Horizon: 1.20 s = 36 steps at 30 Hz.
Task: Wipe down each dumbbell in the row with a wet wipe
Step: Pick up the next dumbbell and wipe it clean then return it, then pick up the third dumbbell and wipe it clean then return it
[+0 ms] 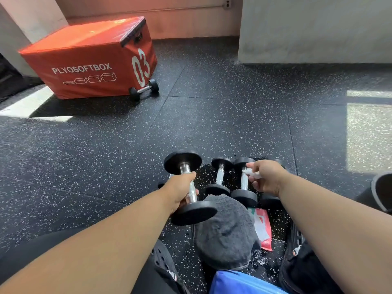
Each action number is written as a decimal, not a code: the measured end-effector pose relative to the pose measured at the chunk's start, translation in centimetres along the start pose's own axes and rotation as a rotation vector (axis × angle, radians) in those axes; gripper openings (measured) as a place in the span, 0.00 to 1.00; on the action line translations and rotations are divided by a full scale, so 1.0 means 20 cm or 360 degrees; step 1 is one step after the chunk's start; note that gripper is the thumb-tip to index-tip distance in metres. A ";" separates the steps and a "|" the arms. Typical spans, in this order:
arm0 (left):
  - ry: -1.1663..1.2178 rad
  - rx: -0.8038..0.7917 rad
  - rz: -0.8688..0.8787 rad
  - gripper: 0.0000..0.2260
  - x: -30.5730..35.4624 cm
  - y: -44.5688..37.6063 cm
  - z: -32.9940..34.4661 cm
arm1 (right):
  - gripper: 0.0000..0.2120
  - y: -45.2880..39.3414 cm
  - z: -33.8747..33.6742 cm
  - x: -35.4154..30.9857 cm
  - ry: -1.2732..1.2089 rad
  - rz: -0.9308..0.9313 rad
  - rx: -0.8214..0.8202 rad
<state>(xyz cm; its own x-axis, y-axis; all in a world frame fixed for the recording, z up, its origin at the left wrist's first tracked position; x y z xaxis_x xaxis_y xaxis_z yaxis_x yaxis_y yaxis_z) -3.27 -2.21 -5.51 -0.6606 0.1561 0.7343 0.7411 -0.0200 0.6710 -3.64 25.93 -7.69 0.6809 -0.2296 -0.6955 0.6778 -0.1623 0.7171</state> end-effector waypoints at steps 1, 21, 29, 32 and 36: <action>-0.0059 0.0036 -0.0004 0.14 -0.01 -0.03 -0.03 | 0.20 -0.04 -0.03 -0.01 -0.0033 -0.0007 0.0073; -0.1058 0.0167 -0.0209 0.19 -0.03 -1.11 -0.09 | 0.15 -0.85 -0.15 0.05 0.0269 0.0072 0.0234; -0.1557 0.0023 -0.0207 0.21 0.00 -1.49 0.11 | 0.04 -1.02 -0.24 0.09 0.0008 0.0318 0.0276; -0.1575 0.0015 -0.0191 0.18 -0.03 -1.61 0.13 | 0.09 -1.10 -0.25 0.12 0.0013 0.0367 0.0369; -0.1627 0.0004 -0.0167 0.16 -0.05 -1.74 0.17 | 0.19 -1.18 -0.28 0.09 0.0043 0.0438 0.0473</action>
<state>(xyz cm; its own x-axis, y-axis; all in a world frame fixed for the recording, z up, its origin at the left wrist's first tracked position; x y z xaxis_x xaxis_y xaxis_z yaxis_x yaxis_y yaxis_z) -28.05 1.76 -29.95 -0.3056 0.9232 0.2329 0.6863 0.0440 0.7260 -16.86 34.67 -26.02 0.8355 -0.2786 -0.4736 0.3620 -0.3694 0.8559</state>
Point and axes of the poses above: each hand's wrist, its own y-axis away from the middle knuckle, its own z-axis out of the palm, x = y × z, the point moved 3 cm from there along -y, towards the middle knuckle
